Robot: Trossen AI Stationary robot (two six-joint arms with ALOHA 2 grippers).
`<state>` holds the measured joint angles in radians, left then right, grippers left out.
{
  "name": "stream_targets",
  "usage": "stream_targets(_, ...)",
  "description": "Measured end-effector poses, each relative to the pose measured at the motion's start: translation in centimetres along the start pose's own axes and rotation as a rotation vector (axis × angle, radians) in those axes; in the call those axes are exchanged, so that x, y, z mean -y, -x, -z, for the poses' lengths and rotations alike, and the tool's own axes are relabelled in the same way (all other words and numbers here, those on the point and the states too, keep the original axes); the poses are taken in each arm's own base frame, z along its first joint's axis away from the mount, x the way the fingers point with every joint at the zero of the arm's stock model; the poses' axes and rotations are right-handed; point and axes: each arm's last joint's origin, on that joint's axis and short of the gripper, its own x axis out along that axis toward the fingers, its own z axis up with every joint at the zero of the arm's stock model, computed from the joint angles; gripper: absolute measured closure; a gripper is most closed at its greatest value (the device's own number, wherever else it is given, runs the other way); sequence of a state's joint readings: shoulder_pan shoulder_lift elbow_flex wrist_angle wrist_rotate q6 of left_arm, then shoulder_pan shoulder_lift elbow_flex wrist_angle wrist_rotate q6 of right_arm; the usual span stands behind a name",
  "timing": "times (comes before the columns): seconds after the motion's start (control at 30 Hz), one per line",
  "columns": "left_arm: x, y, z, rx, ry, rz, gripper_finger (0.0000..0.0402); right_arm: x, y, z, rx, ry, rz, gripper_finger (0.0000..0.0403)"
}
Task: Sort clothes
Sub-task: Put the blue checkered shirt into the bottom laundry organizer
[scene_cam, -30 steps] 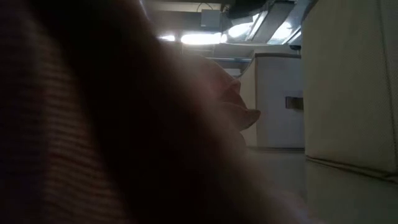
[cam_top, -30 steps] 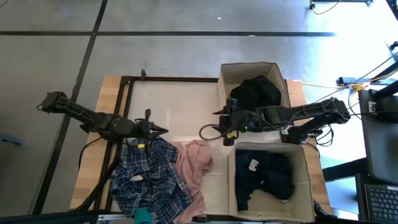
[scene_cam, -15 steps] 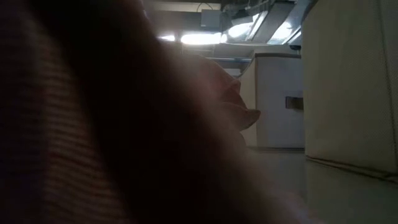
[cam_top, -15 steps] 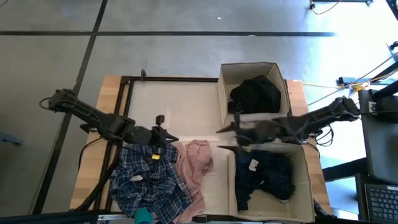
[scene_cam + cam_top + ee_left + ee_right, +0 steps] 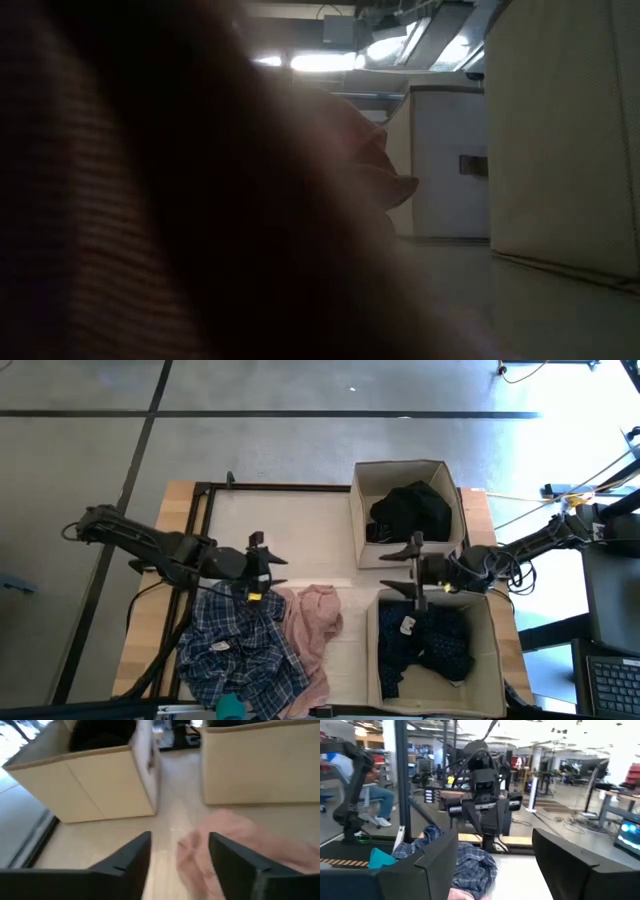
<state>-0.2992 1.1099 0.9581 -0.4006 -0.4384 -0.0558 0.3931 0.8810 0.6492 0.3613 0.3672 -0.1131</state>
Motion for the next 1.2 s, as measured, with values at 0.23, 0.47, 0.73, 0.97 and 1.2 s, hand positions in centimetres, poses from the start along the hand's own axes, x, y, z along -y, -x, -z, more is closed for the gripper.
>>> stream_targets(0.23,1.3,3.8,-0.4,-0.248,0.130,0.134,0.0147,-0.5,-0.6,0.9,-0.046,0.034,-0.071,0.0148)
stream_targets(0.47,4.9,4.8,4.0,-0.471,0.143,0.194,0.0144,-0.8,-1.1,1.5,-0.068,0.016,-0.073,0.0148)
stream_targets(0.73,6.2,3.3,9.7,-0.542,0.092,0.092,0.0144,-0.8,-1.1,1.5,-0.071,-0.003,-0.072,0.0148)
stream_targets(0.97,6.8,0.1,14.0,-0.515,0.021,0.098,0.0144,-0.9,-1.2,1.8,-0.085,0.002,-0.073,0.0148)
stream_targets(1.2,7.1,-2.9,17.2,-0.527,-0.017,0.088,0.0146,-1.1,-1.8,2.5,-0.119,0.015,-0.056,0.0148)
